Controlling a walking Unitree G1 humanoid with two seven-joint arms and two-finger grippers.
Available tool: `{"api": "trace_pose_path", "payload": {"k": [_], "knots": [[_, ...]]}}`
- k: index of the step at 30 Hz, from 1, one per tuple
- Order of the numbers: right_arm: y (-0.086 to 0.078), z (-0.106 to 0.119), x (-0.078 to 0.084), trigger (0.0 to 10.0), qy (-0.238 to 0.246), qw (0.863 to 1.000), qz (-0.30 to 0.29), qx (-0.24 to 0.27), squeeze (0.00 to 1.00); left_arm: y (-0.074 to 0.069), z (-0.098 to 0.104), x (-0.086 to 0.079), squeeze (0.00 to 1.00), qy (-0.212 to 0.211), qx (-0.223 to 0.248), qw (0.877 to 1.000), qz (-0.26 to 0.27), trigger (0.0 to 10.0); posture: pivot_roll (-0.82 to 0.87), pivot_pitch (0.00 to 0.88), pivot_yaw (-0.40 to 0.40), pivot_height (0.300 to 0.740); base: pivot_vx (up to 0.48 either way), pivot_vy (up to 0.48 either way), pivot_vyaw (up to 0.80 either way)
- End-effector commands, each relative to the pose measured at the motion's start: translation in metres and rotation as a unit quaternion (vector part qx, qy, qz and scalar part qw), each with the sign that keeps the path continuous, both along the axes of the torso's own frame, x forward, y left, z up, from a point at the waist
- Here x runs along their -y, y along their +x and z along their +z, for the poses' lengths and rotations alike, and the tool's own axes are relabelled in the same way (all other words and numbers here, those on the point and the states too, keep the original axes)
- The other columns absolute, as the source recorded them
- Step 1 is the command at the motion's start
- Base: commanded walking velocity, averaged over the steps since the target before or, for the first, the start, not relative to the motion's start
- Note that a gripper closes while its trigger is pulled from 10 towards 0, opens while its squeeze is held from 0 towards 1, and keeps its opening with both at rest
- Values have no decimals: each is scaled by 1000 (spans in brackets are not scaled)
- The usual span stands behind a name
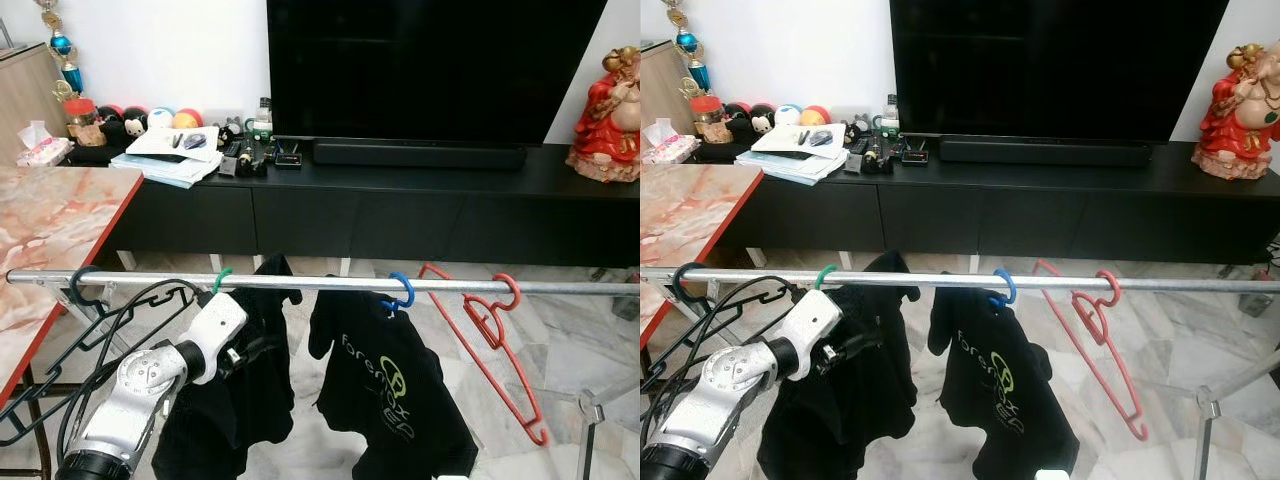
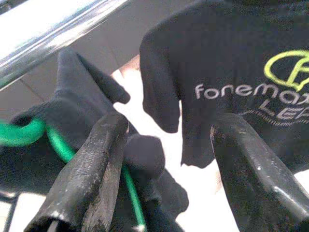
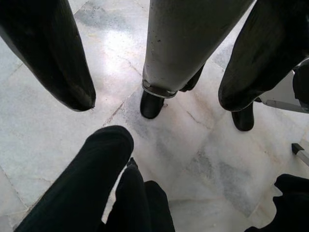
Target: Hang hanger
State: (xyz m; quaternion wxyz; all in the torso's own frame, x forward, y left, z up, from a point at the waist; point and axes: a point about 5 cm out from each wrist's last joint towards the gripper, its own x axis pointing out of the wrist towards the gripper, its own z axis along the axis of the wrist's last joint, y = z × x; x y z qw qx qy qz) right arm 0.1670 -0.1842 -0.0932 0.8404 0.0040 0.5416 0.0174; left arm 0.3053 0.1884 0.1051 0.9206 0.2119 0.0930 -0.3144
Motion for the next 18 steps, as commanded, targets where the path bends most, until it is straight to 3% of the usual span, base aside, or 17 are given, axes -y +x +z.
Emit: {"api": "trace_pose_path", "payload": {"k": [1,3,6,18], "knots": [[1,0,0,10000,-1,1000,-1,1,0,-2,0,-2,0,20,-1,1000,-9,10000,112,2,-20,740,0,0,0],[1,0,0,10000,-3,1000,4,0,0,-5,-1,-12,0,43,2,999,-1,10000,118,5,-21,740,0,0,0],[1,0,0,10000,-2,1000,7,0,0,-6,1,-18,0,44,13,999,20,10000,120,8,-19,740,0,0,0],[1,0,-1,10000,-2,1000,10,0,0,0,3,-18,0,53,34,997,36,10000,119,10,-14,740,0,0,0]]}}
